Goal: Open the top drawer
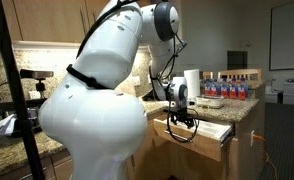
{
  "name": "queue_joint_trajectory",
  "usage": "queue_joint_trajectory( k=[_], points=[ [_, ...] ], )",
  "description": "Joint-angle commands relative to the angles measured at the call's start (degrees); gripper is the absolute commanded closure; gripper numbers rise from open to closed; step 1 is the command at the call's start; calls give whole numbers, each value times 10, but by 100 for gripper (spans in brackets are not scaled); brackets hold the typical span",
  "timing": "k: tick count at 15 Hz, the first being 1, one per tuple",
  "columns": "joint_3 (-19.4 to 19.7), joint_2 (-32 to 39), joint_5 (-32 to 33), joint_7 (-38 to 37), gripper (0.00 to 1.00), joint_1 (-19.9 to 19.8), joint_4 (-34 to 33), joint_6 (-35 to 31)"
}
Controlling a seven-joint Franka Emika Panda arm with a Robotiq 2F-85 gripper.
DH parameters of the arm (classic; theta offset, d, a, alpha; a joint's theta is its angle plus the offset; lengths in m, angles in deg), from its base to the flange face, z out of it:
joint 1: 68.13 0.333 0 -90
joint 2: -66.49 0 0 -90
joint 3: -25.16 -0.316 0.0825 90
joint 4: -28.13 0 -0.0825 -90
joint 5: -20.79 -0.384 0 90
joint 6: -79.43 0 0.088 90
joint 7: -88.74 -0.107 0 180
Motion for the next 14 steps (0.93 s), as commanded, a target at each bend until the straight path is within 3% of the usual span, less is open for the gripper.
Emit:
queue_joint_trajectory(
  k=[1,14],
  points=[
    [-1,-35,-27,-9,0,4,65,-3],
    [-12,-82,-110,-35,0,-1,143,-19]
  ],
)
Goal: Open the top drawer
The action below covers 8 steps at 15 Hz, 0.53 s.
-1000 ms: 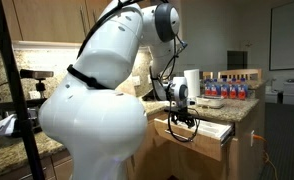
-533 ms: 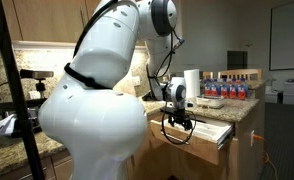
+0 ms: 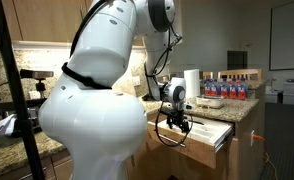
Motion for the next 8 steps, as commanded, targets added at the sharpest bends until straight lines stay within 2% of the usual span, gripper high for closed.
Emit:
queue_joint_trajectory(
  k=[1,4,8],
  points=[
    [-6,-23,-28,-14,0,-2,42,-9],
    [-3,-22,-29,-16,0,1,40,-11],
    [21,-30,1,-40,0,18,36,-38]
  ],
)
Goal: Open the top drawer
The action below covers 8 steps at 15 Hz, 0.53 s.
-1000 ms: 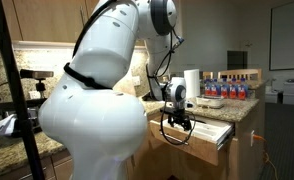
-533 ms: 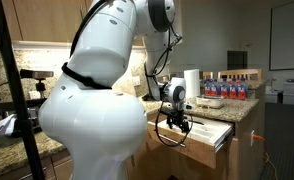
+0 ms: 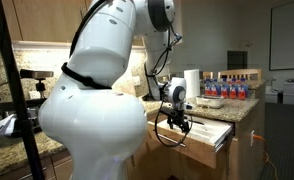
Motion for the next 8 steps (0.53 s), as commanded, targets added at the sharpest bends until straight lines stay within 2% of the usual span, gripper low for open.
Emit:
queue_joint_trajectory(
  k=[1,8],
  points=[
    [29,-34,25,-40,0,24,32,-38],
    [94,-130,115,-116,0,71,102,-123]
  ],
)
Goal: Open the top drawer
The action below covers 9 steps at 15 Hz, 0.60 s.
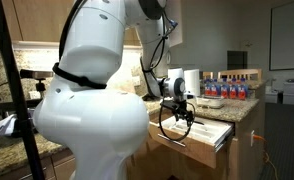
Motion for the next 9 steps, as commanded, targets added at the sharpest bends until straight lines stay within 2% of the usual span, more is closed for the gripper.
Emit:
queue_joint_trajectory(
  k=[1,3,7,9],
  points=[
    [34,-74,60,-54,0,25,69,-28],
    [63,-104,129,-112,0,41,92,-12],
    [42,-160,205,-166,0,22,137,7],
    [21,-177,219,-171,0,5,153,9]
  ],
)
